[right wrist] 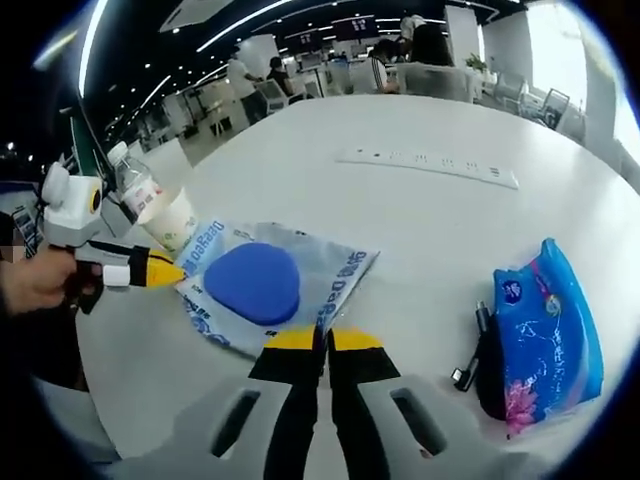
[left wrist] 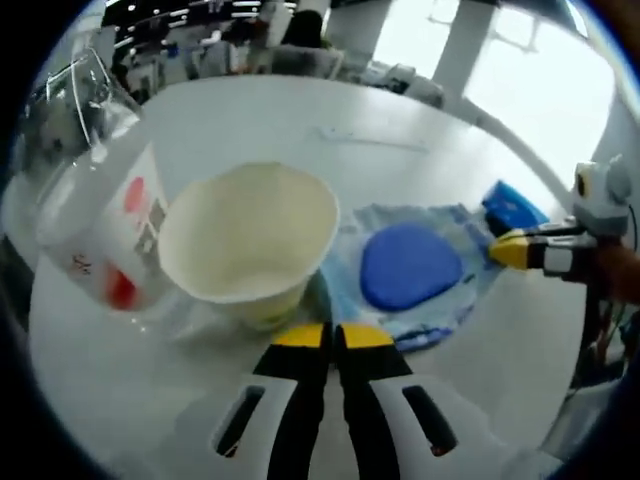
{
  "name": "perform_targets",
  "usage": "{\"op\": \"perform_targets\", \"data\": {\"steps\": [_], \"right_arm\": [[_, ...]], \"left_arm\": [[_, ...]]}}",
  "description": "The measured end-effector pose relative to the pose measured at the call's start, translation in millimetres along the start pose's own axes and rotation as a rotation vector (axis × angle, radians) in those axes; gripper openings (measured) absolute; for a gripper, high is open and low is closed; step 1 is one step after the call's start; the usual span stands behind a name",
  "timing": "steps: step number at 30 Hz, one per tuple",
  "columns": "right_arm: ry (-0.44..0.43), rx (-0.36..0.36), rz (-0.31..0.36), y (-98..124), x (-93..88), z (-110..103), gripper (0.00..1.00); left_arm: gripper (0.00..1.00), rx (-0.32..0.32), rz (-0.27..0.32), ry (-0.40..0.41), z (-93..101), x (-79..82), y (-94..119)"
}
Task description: Arrange the tabletop items into an orderly group along one side of the table until the central work area is clear of visible clutter.
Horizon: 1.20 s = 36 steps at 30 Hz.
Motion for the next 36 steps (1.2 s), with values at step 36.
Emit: {"op": "perform_targets", "data": {"steps": [36], "right_arm": [[0.077, -0.056, 0.076, 62.1, 6.9, 3.5, 0.25]], "left_arm": [[0.3, -0.006, 0.078, -0.177, 15.3, -11.8, 91.5]]}}
Point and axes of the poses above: the point that each gripper's makers call its tool centre point, and the gripper's own axes: y roughly backward along the fingers, z roughly to its right, x roughly out of its top, the point moved 7 cm from there along y, roughly backward along the fingers
